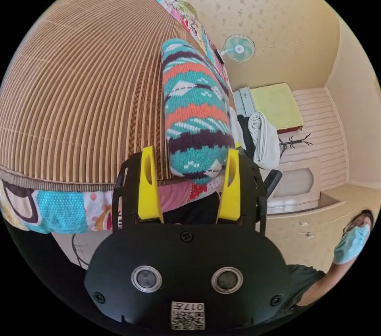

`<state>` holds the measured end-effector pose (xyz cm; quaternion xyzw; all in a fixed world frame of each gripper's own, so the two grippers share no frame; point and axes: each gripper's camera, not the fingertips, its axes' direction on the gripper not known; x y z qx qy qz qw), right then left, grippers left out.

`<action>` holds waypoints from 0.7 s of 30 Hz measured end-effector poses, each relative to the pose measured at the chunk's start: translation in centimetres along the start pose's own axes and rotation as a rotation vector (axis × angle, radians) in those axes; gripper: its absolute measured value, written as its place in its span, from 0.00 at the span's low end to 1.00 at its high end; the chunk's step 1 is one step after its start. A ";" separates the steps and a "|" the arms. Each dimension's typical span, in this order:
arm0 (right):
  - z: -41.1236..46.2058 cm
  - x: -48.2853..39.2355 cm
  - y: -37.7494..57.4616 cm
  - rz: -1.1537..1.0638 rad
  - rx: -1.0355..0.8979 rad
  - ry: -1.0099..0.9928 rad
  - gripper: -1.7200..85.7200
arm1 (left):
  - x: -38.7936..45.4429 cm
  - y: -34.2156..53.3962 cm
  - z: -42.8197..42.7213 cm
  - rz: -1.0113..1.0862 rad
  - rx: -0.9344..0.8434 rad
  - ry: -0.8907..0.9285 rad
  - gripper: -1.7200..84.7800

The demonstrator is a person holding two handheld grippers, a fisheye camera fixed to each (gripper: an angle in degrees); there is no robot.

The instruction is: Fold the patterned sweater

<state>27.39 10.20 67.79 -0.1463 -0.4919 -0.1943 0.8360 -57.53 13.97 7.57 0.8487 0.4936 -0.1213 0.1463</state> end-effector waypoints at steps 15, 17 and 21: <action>-1.5 13.4 6.6 0.452 -0.163 -0.645 0.33 | 0.7 5.0 -1.8 -0.025 -0.219 0.299 0.17; 0.4 12.9 6.1 0.487 -0.219 -0.656 0.30 | 2.3 7.1 -2.5 0.013 -0.254 0.284 0.17; -1.0 11.7 4.3 0.363 -0.123 -0.768 0.23 | 5.9 9.6 -6.9 0.134 -0.178 0.270 0.17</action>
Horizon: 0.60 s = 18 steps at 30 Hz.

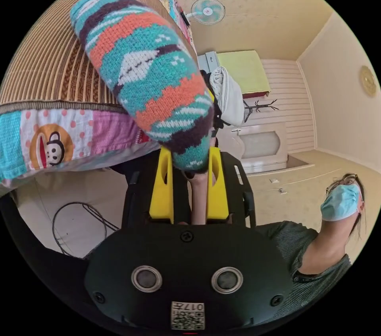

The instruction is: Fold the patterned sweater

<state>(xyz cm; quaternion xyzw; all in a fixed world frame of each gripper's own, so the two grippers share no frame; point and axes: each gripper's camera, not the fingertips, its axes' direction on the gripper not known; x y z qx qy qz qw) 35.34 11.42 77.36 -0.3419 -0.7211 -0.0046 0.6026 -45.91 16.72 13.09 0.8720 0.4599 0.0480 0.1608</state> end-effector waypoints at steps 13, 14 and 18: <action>-14.1 -11.9 -10.0 -0.337 0.521 0.037 0.21 | 12.4 4.0 3.4 0.368 -0.050 -0.088 0.18; -15.2 -11.1 -10.0 -0.295 0.568 0.037 0.21 | 12.1 4.3 3.8 0.352 -0.058 -0.086 0.18; -21.5 -3.9 -7.7 0.141 0.771 0.283 0.21 | 10.1 5.6 4.8 0.256 -0.072 -0.076 0.18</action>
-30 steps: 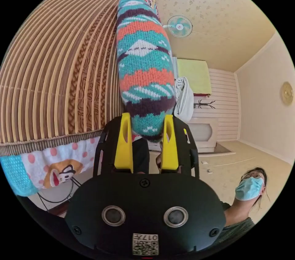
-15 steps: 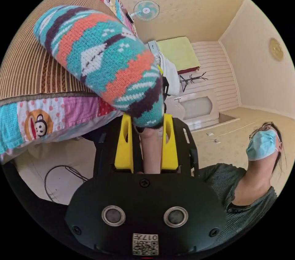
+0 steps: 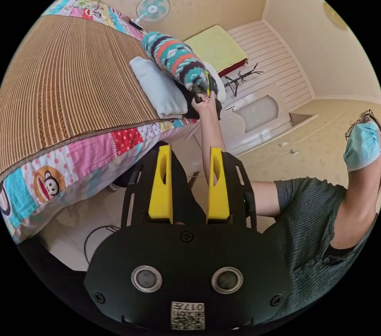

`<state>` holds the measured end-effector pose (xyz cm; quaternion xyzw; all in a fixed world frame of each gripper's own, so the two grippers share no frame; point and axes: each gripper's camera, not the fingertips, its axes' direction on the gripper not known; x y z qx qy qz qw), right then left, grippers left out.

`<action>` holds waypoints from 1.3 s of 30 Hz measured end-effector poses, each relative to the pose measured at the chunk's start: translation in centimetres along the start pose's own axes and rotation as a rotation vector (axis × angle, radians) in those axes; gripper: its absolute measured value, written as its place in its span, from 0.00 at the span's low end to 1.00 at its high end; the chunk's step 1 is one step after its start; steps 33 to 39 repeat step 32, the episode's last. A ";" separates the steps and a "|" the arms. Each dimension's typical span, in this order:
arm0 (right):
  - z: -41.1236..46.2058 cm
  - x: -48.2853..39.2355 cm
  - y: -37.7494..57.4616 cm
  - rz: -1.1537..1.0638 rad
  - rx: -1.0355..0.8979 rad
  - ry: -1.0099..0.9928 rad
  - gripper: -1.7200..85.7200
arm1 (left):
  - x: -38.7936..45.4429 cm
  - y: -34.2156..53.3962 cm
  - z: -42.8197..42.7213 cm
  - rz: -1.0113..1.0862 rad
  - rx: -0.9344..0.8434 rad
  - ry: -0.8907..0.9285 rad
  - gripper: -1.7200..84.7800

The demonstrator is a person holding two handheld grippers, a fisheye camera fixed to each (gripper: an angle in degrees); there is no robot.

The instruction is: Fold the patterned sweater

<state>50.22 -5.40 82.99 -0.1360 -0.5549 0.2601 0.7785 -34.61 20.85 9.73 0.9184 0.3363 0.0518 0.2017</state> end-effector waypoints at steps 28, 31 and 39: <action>19.6 -5.3 35.8 -1.018 -0.573 0.626 0.02 | 2.6 12.8 -32.7 -0.371 0.660 -1.166 0.08; 21.2 -5.6 38.3 -1.092 -0.573 0.697 0.02 | 0.9 11.9 -40.2 -0.516 0.608 -1.406 0.18; 21.3 -5.7 38.7 -1.106 -0.568 0.707 0.02 | 0.3 11.4 -42.8 -0.530 0.594 -1.474 0.18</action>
